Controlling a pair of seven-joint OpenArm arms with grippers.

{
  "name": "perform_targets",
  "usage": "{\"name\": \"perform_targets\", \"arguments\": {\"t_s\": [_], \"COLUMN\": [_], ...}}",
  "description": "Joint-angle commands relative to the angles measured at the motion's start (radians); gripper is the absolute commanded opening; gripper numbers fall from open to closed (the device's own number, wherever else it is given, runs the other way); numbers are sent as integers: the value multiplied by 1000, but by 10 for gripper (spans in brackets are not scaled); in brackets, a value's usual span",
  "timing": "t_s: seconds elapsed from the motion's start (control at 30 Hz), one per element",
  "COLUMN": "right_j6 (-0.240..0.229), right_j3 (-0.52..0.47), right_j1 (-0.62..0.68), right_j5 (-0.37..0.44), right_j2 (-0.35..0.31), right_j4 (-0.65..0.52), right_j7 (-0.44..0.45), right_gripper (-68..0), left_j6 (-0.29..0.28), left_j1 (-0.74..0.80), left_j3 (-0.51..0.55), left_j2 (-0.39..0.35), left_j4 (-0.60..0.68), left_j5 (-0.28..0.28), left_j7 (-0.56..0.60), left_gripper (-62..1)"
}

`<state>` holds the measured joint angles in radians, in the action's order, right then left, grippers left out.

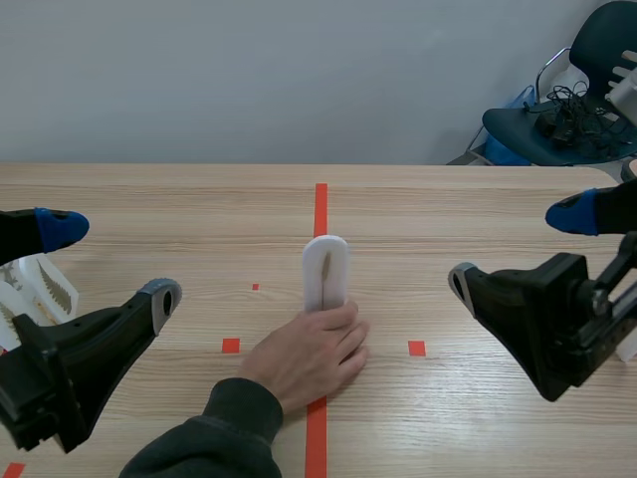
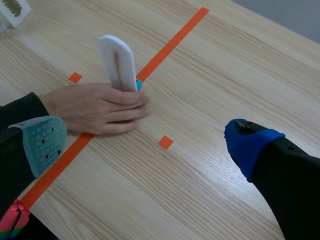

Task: Do the leaf sorting experiment

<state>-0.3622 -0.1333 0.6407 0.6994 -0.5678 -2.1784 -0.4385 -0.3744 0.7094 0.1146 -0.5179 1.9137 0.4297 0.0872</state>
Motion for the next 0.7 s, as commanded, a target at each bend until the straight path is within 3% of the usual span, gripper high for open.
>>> {"name": "perform_targets", "arguments": {"t_s": [0.0, 0.2, 0.3, 0.43, 0.67], "right_j6": [-1, 5, 41, 49, 48], "right_j3": [-15, -15, -15, -15, 33], "right_j1": [-22, -23, -23, -30, -137], "right_j5": [0, -19, -27, -124, -155], "right_j2": [-3, -3, -3, -3, -2], "right_j4": [-5, -5, -5, 10, 202], "right_j7": [18, 25, 52, 127, 176], "right_gripper": [4, 4, 4, 4, 4], "left_j6": [-2, -2, -2, -2, -2], "left_j1": [2, 2, 2, 2, 2], "left_j3": [3, 3, 3, 3, 3], "left_j2": [7, 7, 7, 7, 7], "left_j4": [10, 10, 10, 10, 10], "left_j5": [6, 6, 6, 6, 6], "left_j7": [18, 18, 18, 18, 18], "left_gripper": [14, 14, 14, 14, 14]}}
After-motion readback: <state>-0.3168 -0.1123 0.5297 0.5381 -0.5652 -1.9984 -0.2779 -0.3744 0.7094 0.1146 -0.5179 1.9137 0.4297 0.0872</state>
